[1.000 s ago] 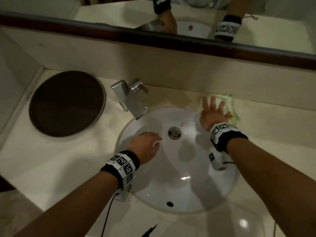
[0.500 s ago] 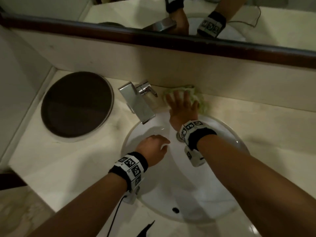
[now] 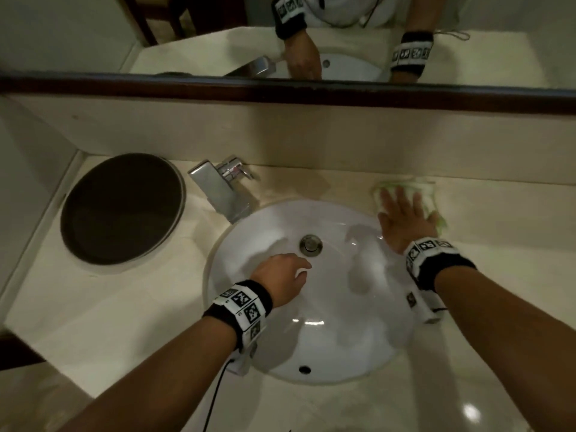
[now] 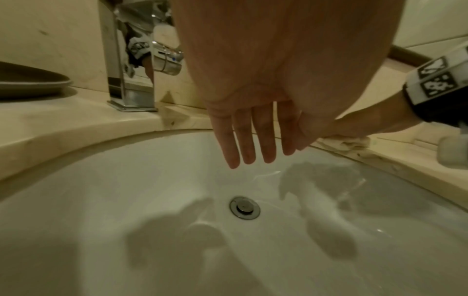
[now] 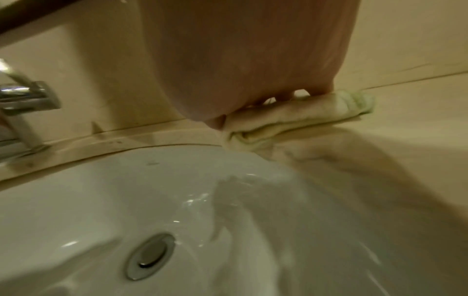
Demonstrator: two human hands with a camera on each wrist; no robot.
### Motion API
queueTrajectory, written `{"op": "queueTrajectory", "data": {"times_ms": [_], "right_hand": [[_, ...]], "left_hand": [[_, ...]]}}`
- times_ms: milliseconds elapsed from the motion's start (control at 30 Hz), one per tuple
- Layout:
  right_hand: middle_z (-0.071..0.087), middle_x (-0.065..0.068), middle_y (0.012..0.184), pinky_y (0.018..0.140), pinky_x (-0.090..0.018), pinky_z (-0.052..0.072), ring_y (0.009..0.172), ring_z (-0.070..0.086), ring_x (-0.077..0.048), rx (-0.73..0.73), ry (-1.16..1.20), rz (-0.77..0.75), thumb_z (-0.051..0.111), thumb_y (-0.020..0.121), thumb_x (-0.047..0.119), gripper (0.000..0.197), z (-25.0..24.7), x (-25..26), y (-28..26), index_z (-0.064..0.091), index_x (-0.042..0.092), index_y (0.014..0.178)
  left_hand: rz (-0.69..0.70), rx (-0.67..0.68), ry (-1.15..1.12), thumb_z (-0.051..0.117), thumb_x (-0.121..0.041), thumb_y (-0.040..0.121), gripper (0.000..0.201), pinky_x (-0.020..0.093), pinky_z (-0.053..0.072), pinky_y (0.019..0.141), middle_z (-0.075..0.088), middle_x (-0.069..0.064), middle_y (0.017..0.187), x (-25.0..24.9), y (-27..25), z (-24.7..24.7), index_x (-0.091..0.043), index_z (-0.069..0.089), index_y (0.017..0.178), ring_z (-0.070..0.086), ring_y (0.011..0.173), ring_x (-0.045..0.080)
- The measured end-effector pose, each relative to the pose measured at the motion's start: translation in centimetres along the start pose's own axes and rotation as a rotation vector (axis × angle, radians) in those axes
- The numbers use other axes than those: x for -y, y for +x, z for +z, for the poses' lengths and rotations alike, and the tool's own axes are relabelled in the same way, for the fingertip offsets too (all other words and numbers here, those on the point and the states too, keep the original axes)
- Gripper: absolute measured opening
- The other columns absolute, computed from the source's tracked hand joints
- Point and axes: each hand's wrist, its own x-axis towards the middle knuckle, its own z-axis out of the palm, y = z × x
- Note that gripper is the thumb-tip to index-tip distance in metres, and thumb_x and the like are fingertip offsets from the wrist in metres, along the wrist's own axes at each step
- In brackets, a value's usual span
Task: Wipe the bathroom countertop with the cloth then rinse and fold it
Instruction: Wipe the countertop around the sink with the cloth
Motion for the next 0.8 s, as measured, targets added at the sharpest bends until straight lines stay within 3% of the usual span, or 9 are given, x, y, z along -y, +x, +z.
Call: {"op": "queueTrajectory", "data": {"times_ms": [133,367,567,667,800], "right_hand": [[-0.018,0.004,0.161,0.116,-0.061,0.001,0.148,-0.015,-0.028,-0.025,0.034,0.112,0.016,0.101,0.049,0.057,1.0,-3.4,-1.9,-0.01,0.042,0.151],[-0.014,-0.002,0.162,0.114,-0.064,0.002,0.147,-0.012,-0.038,-0.053,0.084,0.153,0.024,0.102,0.037,0.059,0.9,0.1,-1.3,-0.004,0.034,0.154],[-0.02,0.0,0.161,0.115,-0.063,0.0,0.146,-0.016,-0.036,0.001,0.022,0.002,0.034,0.097,0.035,0.071,0.2,7.2,-0.4,-0.01,0.036,0.152],[-0.021,0.002,0.161,0.115,-0.062,-0.001,0.146,-0.018,-0.036,0.017,0.015,-0.13,0.045,0.09,0.029,0.082,0.0,12.5,0.0,-0.01,0.038,0.152],[-0.02,0.001,0.161,0.115,-0.062,0.0,0.146,-0.017,-0.037,-0.01,-0.067,-0.314,0.046,0.091,0.028,0.082,0.5,19.4,0.4,-0.008,0.039,0.152]], "left_hand": [[0.036,0.019,0.05,0.043,-0.032,0.099,0.035,0.031,0.037,0.105,0.054,-0.003,0.138,-1.6,0.1,0.5,-0.028,0.055,0.132,0.051,0.123,0.018],[0.018,0.026,0.043,0.041,-0.034,0.099,0.036,0.033,0.038,0.106,0.056,-0.004,0.136,-0.2,-1.1,1.0,-0.028,0.054,0.133,0.052,0.122,0.016],[-0.038,-0.04,-0.009,0.043,-0.031,0.1,0.033,0.03,0.043,0.1,0.059,-0.004,0.132,3.3,-3.6,0.7,-0.026,0.059,0.129,0.056,0.117,0.016],[-0.052,-0.063,-0.033,0.045,-0.029,0.099,0.033,0.029,0.045,0.098,0.062,-0.002,0.13,4.6,-4.9,0.5,-0.024,0.06,0.128,0.058,0.115,0.017],[-0.093,-0.087,-0.038,0.046,-0.028,0.098,0.033,0.028,0.044,0.097,0.062,-0.001,0.129,6.5,-6.2,-0.3,-0.025,0.061,0.128,0.059,0.114,0.019]]}}
